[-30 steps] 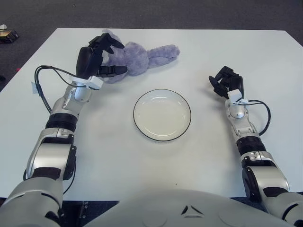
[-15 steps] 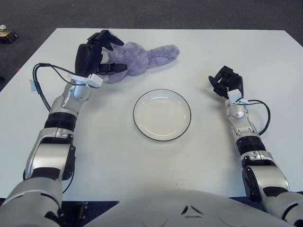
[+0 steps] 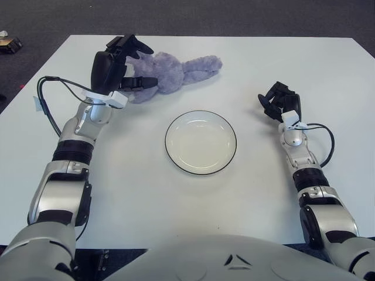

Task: Put the doll into the plate.

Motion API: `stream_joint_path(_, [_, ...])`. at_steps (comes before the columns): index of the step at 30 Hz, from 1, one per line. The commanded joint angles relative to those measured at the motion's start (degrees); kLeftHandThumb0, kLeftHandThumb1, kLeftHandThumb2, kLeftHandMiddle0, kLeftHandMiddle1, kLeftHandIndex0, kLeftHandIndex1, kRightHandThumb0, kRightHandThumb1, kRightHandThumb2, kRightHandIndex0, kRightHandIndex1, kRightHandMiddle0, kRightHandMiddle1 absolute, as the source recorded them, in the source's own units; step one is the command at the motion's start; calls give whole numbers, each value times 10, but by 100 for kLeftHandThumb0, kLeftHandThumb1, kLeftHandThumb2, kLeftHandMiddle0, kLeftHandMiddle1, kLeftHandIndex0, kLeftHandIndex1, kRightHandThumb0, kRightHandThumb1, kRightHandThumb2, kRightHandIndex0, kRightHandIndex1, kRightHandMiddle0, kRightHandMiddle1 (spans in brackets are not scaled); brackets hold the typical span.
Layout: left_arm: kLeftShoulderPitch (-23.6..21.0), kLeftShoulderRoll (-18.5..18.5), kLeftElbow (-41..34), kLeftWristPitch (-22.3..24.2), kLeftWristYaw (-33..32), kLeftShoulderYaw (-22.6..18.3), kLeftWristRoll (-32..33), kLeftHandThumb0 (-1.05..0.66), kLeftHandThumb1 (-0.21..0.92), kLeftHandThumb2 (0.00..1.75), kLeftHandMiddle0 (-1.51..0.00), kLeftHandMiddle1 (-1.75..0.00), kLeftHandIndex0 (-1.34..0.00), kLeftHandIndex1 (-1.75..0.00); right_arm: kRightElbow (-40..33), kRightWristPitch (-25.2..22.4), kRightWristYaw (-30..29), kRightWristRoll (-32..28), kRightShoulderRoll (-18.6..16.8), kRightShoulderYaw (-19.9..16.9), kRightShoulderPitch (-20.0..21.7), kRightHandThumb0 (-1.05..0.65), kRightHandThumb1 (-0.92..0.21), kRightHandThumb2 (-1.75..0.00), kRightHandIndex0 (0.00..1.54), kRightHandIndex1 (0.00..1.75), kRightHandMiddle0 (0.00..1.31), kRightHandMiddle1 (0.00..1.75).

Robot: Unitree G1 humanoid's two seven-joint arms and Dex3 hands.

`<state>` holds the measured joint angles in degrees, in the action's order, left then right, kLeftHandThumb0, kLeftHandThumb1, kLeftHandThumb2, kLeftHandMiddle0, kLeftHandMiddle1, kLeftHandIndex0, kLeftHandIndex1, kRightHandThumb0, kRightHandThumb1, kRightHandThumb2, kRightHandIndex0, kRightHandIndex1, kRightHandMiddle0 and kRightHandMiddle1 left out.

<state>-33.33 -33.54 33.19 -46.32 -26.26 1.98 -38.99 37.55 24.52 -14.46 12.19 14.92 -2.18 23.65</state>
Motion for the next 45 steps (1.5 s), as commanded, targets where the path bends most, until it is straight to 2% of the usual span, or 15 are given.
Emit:
stream_joint_path(1, [-3, -29, -13, 12, -11, 9, -29, -46, 92, 18, -44, -74, -41, -92, 28, -1, 8, -3, -5, 3, -32, -40, -92, -46, 93, 175, 75, 175])
stream_joint_path(5, [-7, -47, -16, 33, 14, 15, -31, -63, 92, 8, -49, -45, -43, -58, 33, 2, 12, -4, -3, 1, -30, -40, -92, -46, 93, 175, 75, 175])
stream_joint_path(11, [-10, -53, -17, 50, 26, 24, -26, -68, 92, 1, -57, -20, -45, -41, 38, 4, 14, -4, -2, 0, -28, -40, -92, -47, 92, 175, 75, 175])
stream_joint_path(15, [-13, -56, -16, 64, 26, 30, -30, -68, 92, 0, -59, -15, -46, -38, 40, 6, 15, -4, -2, 0, -27, -40, -92, -47, 92, 175, 75, 175])
stream_joint_path(17, [-18, -59, -11, 81, 27, 35, -40, -67, 86, 0, -58, -9, -47, -33, 42, 6, 17, -4, -1, 1, -26, -39, -92, -47, 92, 175, 74, 175])
stream_joint_path(27, [-21, -66, -11, 98, 24, 48, -41, -66, 83, 0, -57, -2, -49, -27, 47, 10, 18, -4, 0, 0, -23, -39, -92, -47, 92, 175, 74, 175])
stream_joint_path(31, [-38, -76, 8, 122, 45, 66, -60, -68, 81, 0, -52, 0, -47, -22, 51, 15, 22, -5, 2, 0, -24, -39, -92, -47, 91, 175, 74, 175])
stream_joint_path(40, [-51, -80, 23, 128, 46, 82, -56, -69, 80, 0, -49, 0, -49, -13, 52, 16, 24, -6, 3, -1, -24, -38, -92, -48, 91, 175, 74, 175])
stream_joint_path(42, [-90, -85, 88, 117, 62, 101, -62, -70, 80, 0, -47, 0, -48, -11, 50, 16, 25, -6, 4, -1, -25, -38, -92, -48, 91, 175, 74, 175])
stream_joint_path(45, [-116, -88, 130, 108, 70, 116, -64, -72, 80, 0, -45, 0, -46, -9, 49, 15, 26, -6, 5, -1, -25, -38, -92, -48, 91, 175, 74, 175])
